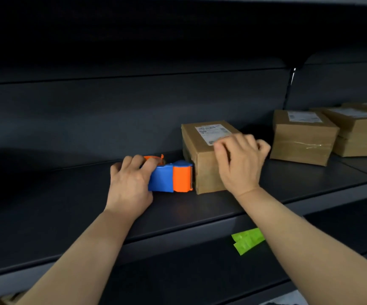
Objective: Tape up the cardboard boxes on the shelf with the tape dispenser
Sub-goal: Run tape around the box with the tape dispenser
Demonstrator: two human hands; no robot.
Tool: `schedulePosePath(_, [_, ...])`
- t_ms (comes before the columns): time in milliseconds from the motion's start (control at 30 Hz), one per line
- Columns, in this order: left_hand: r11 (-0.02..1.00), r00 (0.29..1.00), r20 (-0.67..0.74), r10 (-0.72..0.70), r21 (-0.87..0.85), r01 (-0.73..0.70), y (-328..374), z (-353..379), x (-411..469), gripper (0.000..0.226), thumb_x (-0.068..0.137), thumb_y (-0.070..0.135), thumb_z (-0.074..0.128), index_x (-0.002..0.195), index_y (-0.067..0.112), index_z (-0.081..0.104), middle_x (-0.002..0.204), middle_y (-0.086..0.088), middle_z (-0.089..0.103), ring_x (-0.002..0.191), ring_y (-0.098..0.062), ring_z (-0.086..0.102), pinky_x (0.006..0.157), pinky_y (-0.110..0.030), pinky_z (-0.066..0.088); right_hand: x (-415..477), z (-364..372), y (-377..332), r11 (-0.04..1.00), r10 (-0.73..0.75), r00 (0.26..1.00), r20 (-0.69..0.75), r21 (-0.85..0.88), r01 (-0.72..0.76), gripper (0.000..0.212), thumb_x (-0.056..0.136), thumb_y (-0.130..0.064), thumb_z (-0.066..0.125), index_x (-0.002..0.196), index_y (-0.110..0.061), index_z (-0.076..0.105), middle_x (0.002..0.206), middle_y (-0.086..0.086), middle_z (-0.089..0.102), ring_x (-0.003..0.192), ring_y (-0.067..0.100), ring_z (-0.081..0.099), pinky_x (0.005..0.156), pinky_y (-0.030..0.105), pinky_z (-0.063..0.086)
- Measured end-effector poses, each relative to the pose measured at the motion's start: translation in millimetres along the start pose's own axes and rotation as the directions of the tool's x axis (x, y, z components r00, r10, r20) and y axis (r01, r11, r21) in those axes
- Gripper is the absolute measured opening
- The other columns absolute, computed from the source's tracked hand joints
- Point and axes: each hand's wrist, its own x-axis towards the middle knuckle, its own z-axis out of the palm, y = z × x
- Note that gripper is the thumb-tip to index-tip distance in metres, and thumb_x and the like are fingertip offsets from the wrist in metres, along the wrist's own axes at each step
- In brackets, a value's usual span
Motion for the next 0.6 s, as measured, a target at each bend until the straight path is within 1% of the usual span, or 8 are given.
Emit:
schedulePosePath(100, [1.0,1.0,0.018,-0.003,-0.009,0.003,2.4,-0.6,1.2,0.073,0.049,-0.003,0.071,0.117,0.022,0.061,0.097,-0.005,0.058,0.093,-0.033,0.054,0.079,-0.049,0.043,5.5,0.8,-2.0,0.985,0.168,0.983,0.076,-0.041,-0.166,0.044,0.095,-0.051,0.04,0.074,-0.018,0.061,0.081,0.0,0.063,0.081,0.024,0.055,0.083,0.039,0.029])
schedulePosePath(200, [1.0,1.0,0.018,0.014,0.002,-0.014,1.3,-0.8,1.0,0.073,0.05,-0.003,0.071,0.118,0.023,0.061,0.097,-0.004,0.058,0.093,-0.033,0.054,0.079,-0.048,0.042,36.5,-5.7,-29.7,0.964,0.173,0.948,0.267,-0.241,-0.108,0.055,0.09,-0.066,0.035,0.078,-0.02,0.064,0.088,0.0,0.064,0.09,0.023,0.058,0.088,0.043,0.033])
schedulePosePath(267, [0.999,0.999,0.019,0.039,0.004,-0.039,2.7,-1.9,1.0,0.072,0.052,-0.003,0.07,0.119,0.023,0.061,0.097,-0.003,0.058,0.094,-0.031,0.053,0.079,-0.047,0.041,58.0,-2.2,-50.2,0.951,0.191,0.851,0.489,-0.308,-0.037,0.062,0.086,-0.071,0.036,0.105,-0.02,0.065,0.112,0.004,0.063,0.11,0.027,0.054,0.095,0.047,0.034])
schedulePosePath(300, [0.999,0.999,0.018,0.048,0.005,-0.048,3.0,-2.6,0.7,0.071,0.053,-0.002,0.069,0.119,0.024,0.061,0.098,-0.002,0.057,0.094,-0.031,0.053,0.079,-0.046,0.041,65.1,3.8,-60.2,0.947,0.224,0.776,0.59,-0.32,-0.03,0.067,0.086,-0.071,0.039,0.121,-0.018,0.059,0.127,0.008,0.057,0.12,0.03,0.049,0.099,0.048,0.033])
schedulePosePath(367, [0.999,0.999,0.017,0.042,-0.001,-0.042,1.3,-3.6,-0.7,0.071,0.054,-0.001,0.069,0.119,0.024,0.061,0.097,-0.001,0.058,0.093,-0.031,0.053,0.079,-0.046,0.042,71.1,17.5,-76.2,0.923,0.313,0.593,0.741,-0.385,-0.007,0.071,0.091,-0.063,0.045,0.142,-0.013,0.042,0.148,0.014,0.041,0.135,0.035,0.037,0.107,0.049,0.03])
schedulePosePath(400, [0.999,0.999,0.018,0.029,-0.013,-0.029,-0.2,-3.6,-1.2,0.072,0.052,-0.001,0.07,0.119,0.025,0.061,0.096,-0.001,0.058,0.092,-0.031,0.054,0.079,-0.046,0.042,71.6,23.7,-78.0,0.912,0.332,0.55,0.766,-0.41,0.02,0.065,0.094,-0.052,0.049,0.145,-0.012,0.038,0.15,0.015,0.038,0.137,0.035,0.036,0.109,0.046,0.031])
schedulePosePath(500, [0.998,0.999,0.029,0.017,-0.062,-0.015,-1.9,-4.7,-1.7,0.076,0.05,0.002,0.072,0.12,0.029,0.058,0.098,0.001,0.058,0.095,-0.029,0.055,0.081,-0.046,0.042,70.3,22.2,-66.8,0.932,0.233,0.56,0.795,-0.348,0.107,0.049,0.096,-0.024,0.048,0.144,-0.018,0.04,0.147,0.008,0.043,0.133,0.028,0.042,0.103,0.039,0.039])
schedulePosePath(600, [0.989,0.991,0.018,0.132,-0.064,-0.13,1.9,-7.8,-1.8,0.08,0.052,0.007,0.074,0.125,0.032,0.055,0.102,0.006,0.059,0.097,-0.024,0.056,0.084,-0.044,0.039,64.4,-6.0,-52.8,0.976,0.072,0.548,0.834,-0.172,0.133,0.051,0.101,-0.029,0.04,0.15,-0.028,0.03,0.157,-0.001,0.031,0.141,0.021,0.032,0.109,0.036,0.033])
